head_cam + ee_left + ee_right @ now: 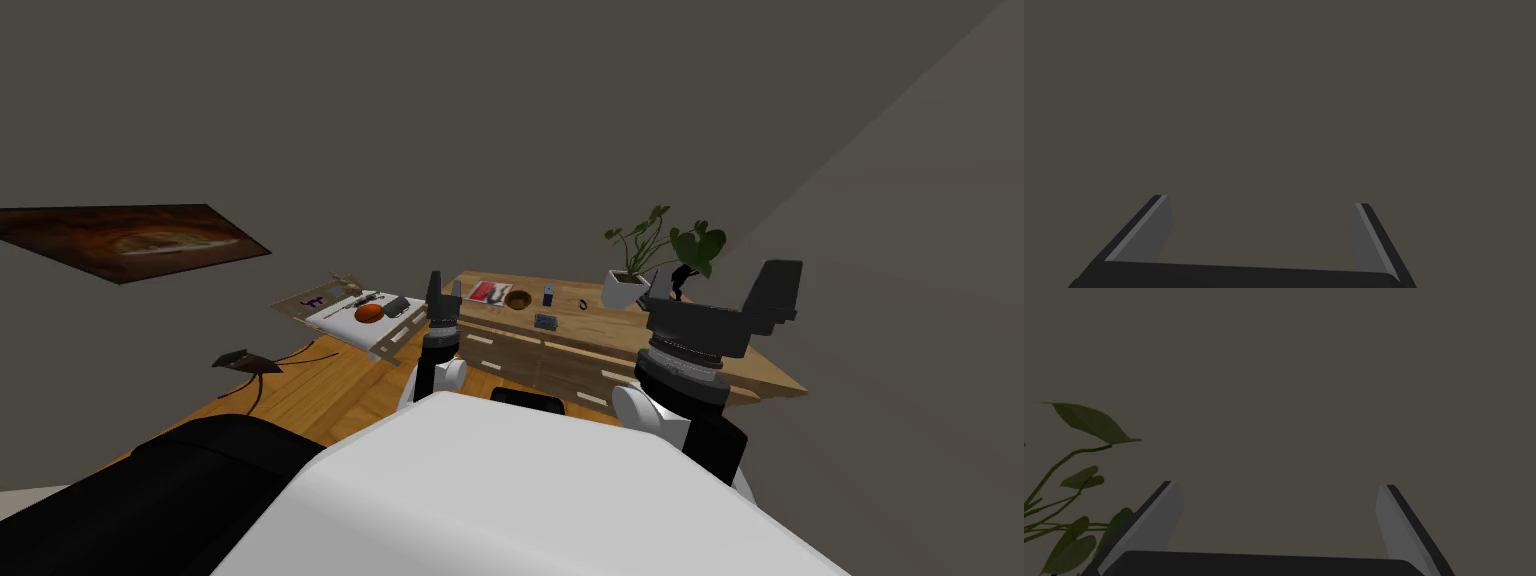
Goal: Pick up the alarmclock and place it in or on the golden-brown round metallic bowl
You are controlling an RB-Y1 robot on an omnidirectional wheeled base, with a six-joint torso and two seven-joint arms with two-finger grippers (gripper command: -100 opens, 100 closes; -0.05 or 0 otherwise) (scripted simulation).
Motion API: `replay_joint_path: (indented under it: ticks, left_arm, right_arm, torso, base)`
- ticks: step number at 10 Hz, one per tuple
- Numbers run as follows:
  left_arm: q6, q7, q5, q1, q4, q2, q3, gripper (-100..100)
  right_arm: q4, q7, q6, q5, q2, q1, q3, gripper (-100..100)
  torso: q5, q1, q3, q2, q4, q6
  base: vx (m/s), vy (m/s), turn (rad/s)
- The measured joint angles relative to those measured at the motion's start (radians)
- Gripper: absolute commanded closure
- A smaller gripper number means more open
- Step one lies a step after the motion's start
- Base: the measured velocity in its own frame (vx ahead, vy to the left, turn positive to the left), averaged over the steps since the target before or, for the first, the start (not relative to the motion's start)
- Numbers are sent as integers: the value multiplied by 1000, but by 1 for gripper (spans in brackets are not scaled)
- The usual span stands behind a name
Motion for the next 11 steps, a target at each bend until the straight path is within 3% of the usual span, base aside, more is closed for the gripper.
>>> replay_joint_path:
  ticks: [6, 11]
  left_arm:
    - [0, 0, 0, 0, 0, 0, 0, 0]
    - [0, 0, 0, 0, 0, 0, 0, 0]
  right_arm:
    - [84, 51, 78, 48, -129, -71, -73, -100]
    - [193, 129, 207, 121, -224, -184, -160, -100]
  torso:
    - [1, 3, 0, 1, 0, 0]
    - [1, 5, 0, 1, 0, 0]
  base:
    - [-17, 47, 84]
    - [-19, 80, 123]
